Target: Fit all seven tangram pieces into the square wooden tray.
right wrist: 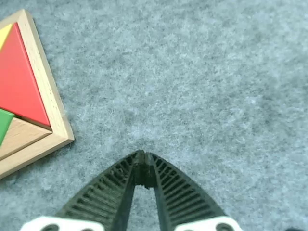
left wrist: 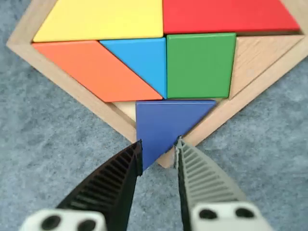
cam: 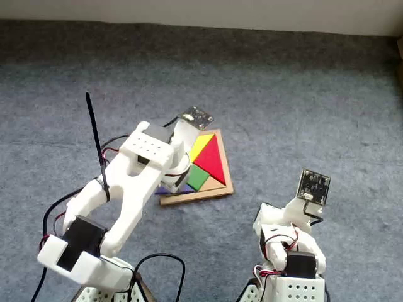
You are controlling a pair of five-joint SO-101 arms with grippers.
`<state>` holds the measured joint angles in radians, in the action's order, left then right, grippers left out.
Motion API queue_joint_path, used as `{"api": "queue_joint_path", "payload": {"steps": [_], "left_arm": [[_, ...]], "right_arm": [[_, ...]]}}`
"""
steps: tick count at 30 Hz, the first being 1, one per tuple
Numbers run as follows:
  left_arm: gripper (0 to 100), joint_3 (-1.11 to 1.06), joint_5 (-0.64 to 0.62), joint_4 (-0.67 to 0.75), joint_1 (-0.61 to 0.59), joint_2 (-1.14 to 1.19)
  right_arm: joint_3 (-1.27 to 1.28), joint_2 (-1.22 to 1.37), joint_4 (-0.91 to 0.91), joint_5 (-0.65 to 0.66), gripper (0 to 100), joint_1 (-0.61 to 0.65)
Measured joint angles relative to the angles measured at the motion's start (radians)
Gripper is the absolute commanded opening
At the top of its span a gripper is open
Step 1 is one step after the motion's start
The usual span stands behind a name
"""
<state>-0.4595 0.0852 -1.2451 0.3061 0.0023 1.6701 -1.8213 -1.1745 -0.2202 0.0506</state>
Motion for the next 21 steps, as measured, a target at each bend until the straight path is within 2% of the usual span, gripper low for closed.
{"api": "queue_joint_path", "payload": {"steps": [6,12,14,18,21], "left_arm": [[12,0.000,-0.110,-0.017,0.006,-0.018],[13,0.000,-0.109,-0.032,0.003,-0.018],[15,0.000,-0.040,-0.066,0.011,-0.018],[19,0.000,0.204,-0.101,0.043,-0.018],[20,0.000,0.298,-0.095,0.037,-0.018]], "right_arm": [[0.000,0.000,0.000,0.000,0.4,0.000],[0.000,0.000,0.000,0.000,0.4,0.000],[0.000,0.000,0.000,0.000,0.4,0.000],[0.000,0.000,0.000,0.000,0.4,0.000],[0.000,0.000,0.000,0.000,0.4,0.000]]}}
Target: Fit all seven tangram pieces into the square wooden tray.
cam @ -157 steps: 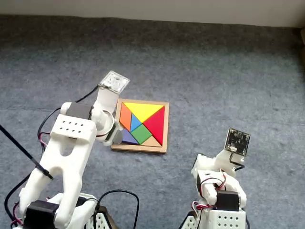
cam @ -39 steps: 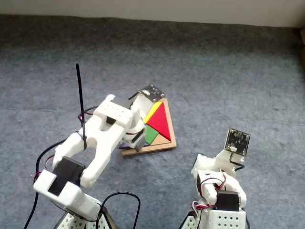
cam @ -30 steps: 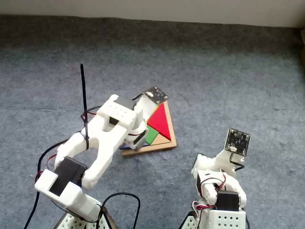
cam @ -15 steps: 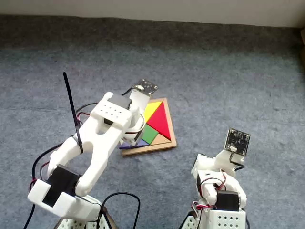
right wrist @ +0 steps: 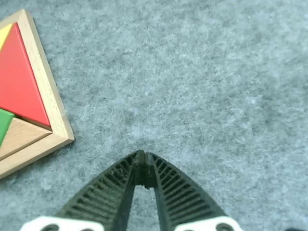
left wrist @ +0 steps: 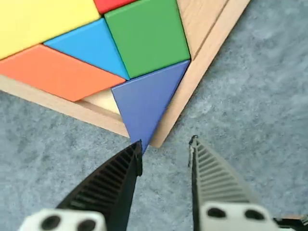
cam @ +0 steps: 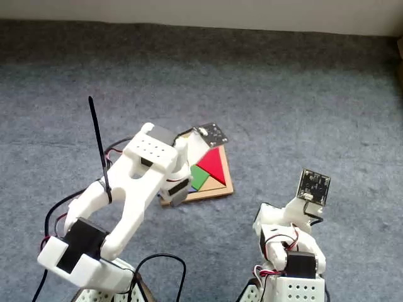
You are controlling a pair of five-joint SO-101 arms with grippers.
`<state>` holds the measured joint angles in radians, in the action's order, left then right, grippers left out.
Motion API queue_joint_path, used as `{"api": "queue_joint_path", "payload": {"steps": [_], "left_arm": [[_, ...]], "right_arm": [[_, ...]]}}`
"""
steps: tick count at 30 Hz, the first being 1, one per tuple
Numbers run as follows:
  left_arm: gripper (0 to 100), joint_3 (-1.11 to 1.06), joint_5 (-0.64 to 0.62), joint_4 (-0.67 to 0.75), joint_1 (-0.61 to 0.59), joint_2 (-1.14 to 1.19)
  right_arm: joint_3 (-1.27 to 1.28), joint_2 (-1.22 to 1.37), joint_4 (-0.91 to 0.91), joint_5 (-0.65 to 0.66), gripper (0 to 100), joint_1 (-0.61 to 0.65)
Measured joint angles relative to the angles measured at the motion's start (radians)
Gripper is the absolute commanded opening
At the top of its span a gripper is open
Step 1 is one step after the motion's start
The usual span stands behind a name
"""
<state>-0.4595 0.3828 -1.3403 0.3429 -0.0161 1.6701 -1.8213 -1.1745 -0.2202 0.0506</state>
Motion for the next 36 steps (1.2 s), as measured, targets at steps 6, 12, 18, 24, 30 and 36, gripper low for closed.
{"api": "queue_joint_path", "payload": {"steps": [6,12,18,24,30,36], "left_arm": [[18,-0.017,0.104,0.095,-0.055,0.029],[13,0.008,0.137,0.123,-0.132,0.158],[13,0.074,0.137,0.061,-0.135,0.160],[13,0.178,0.037,0.061,-0.143,0.104],[13,0.288,-0.071,0.061,-0.138,0.124],[13,0.411,-0.117,0.060,-0.141,0.269]], "right_arm": [[0.000,0.000,0.000,0.000,0.4,0.000],[0.000,0.000,0.000,0.000,0.4,0.000],[0.000,0.000,0.000,0.000,0.4,0.000],[0.000,0.000,0.000,0.000,0.4,0.000],[0.000,0.000,0.000,0.000,0.4,0.000],[0.000,0.000,0.000,0.000,0.4,0.000]]}}
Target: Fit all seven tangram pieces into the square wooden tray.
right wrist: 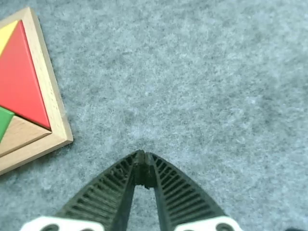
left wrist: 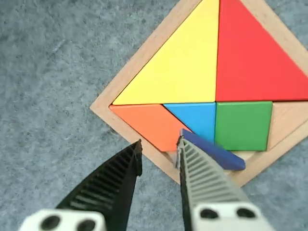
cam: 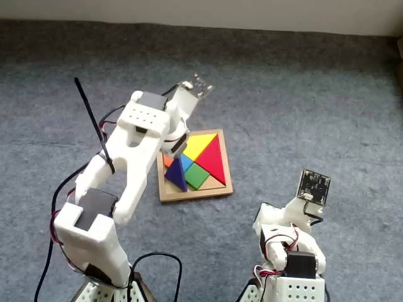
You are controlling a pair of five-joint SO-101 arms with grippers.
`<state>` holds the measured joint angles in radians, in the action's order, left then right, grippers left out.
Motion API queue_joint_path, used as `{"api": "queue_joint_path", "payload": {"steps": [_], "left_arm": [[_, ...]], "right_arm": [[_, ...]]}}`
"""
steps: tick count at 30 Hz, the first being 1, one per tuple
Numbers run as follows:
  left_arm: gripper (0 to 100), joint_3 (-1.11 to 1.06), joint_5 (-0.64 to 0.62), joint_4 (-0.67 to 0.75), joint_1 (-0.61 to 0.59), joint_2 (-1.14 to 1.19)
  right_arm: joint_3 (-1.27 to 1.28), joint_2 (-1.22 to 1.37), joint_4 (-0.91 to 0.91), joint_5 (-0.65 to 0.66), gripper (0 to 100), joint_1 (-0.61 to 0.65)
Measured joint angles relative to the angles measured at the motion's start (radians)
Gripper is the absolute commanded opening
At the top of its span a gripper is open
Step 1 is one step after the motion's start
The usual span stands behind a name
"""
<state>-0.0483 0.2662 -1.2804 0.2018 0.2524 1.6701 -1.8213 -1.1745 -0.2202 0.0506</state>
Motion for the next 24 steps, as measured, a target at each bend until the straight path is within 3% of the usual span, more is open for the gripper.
{"api": "queue_joint_path", "payload": {"steps": [9,18,24], "left_arm": [[13,0.054,-0.057,0.000,0.008,0.020],[13,0.054,-0.064,-0.029,0.110,-0.014],[13,0.054,-0.064,-0.029,0.089,0.074]], "right_arm": [[0.000,0.000,0.000,0.000,0.4,0.000],[0.000,0.000,0.000,0.000,0.4,0.000],[0.000,0.000,0.000,0.000,0.4,0.000]]}}
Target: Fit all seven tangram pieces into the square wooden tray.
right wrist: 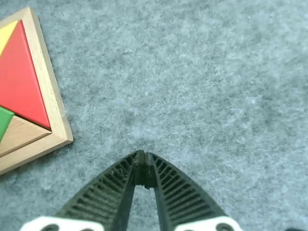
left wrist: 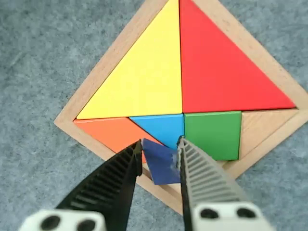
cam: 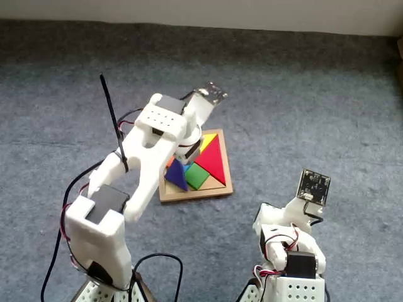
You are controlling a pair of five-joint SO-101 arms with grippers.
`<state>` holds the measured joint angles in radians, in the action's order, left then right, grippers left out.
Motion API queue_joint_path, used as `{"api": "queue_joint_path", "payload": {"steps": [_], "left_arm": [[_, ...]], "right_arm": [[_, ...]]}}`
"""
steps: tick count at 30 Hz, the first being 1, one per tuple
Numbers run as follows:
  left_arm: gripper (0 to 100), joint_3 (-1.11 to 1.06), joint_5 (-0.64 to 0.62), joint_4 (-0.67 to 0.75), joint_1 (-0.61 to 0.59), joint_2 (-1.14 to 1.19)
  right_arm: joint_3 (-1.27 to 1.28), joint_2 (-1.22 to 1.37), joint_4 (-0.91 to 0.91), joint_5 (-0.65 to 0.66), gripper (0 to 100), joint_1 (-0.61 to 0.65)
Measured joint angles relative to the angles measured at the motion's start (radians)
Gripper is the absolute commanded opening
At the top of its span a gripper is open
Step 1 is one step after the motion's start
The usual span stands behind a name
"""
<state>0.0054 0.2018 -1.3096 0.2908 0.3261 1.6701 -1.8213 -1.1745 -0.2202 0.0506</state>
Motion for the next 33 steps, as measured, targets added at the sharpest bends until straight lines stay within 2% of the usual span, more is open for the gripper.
{"api": "queue_joint_path", "payload": {"steps": [6,16,20,24,33], "left_arm": [[13,0.000,-0.026,0.000,-0.083,0.014],[13,0.000,-0.063,-0.023,-0.081,0.012],[13,-0.025,-0.063,-0.032,-0.075,-0.060],[13,-0.141,-0.063,-0.034,-0.080,-0.199],[13,-0.525,-0.064,0.235,-0.078,-0.582]], "right_arm": [[0.000,0.000,0.000,0.000,0.4,0.000],[0.000,0.000,0.000,0.000,0.4,0.000],[0.000,0.000,0.000,0.000,0.4,0.000],[0.000,0.000,0.000,0.000,0.4,0.000],[0.000,0.000,0.000,0.000,0.4,0.000]]}}
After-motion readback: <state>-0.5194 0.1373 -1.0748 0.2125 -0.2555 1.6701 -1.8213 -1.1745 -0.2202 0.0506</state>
